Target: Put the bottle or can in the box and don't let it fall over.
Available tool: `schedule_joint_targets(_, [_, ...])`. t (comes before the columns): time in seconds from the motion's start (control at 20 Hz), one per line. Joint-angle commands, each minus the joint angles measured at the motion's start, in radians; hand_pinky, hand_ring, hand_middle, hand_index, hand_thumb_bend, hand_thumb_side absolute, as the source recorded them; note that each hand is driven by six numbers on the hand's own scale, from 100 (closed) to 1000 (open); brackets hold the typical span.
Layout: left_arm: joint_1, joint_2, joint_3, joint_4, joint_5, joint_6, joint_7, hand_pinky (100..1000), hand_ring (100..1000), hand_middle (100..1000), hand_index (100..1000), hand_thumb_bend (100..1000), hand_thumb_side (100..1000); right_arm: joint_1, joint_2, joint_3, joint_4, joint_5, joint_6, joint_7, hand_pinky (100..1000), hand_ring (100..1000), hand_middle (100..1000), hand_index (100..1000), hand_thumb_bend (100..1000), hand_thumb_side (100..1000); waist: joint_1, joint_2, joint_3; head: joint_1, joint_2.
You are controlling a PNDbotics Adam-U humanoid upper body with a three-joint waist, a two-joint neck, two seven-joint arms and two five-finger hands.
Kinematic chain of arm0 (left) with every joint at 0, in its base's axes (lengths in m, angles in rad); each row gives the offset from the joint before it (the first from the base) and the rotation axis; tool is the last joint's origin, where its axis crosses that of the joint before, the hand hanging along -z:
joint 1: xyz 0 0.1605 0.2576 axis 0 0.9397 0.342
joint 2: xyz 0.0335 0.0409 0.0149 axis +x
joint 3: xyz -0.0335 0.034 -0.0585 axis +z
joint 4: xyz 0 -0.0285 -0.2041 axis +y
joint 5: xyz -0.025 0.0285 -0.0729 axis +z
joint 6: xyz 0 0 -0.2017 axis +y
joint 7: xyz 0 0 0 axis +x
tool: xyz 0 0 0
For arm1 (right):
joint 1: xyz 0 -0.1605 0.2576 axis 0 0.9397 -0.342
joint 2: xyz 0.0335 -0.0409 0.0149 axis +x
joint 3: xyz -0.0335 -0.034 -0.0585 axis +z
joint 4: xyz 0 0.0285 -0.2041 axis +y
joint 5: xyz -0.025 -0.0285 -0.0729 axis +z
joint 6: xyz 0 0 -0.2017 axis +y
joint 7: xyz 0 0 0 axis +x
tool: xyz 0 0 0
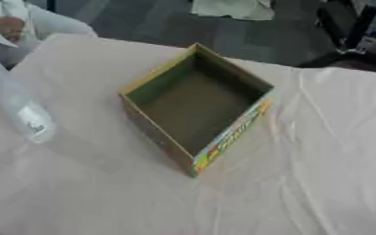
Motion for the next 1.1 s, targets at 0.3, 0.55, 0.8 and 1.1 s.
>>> schedule_joint_targets(0.3, [-0.004, 0.065, 0.011, -0.027, 0.049, 0.046, 0.0, 1000, 1000, 1000, 912, 427, 776, -0.004, -0.012, -0.005, -0.012, -0.008, 0.003, 0.004, 917, 1000, 1000, 912, 100, 564, 0.009, -0.009, 0.001, -0.008, -0.013])
schedule_joint_targets(0.55, [-0.013, 0.076, 0.009, -0.014, 0.059, 0.064, -0.011, 1000, 1000, 1000, 914, 437, 779, -0.005, -0.011, -0.004, -0.012, -0.008, 0.003, 0.007, 918, 1000, 1000, 912, 100, 563, 0.009, -0.007, -0.002, -0.013, -0.013])
schedule_joint_targets(0.8, [-0.016, 0.075, 0.018, -0.017, 0.068, 0.079, 0.006, 1000, 1000, 1000, 914, 417, 773, -0.006, -0.007, -0.002, -0.012, -0.006, 0.007, 0.01, 919, 1000, 1000, 911, 100, 562, 0.008, -0.004, -0.004, -0.013, -0.013])
schedule_joint_targets(1.1, [0.031, 0.035, 0.055, -0.089, 0.087, 0.11, 0.066, 1000, 1000, 1000, 908, 424, 775, -0.012, 0.004, 0.002, -0.012, 0.005, 0.013, 0.011, 920, 1000, 1000, 911, 100, 563, 0.005, 0.003, -0.002, -0.013, -0.013])
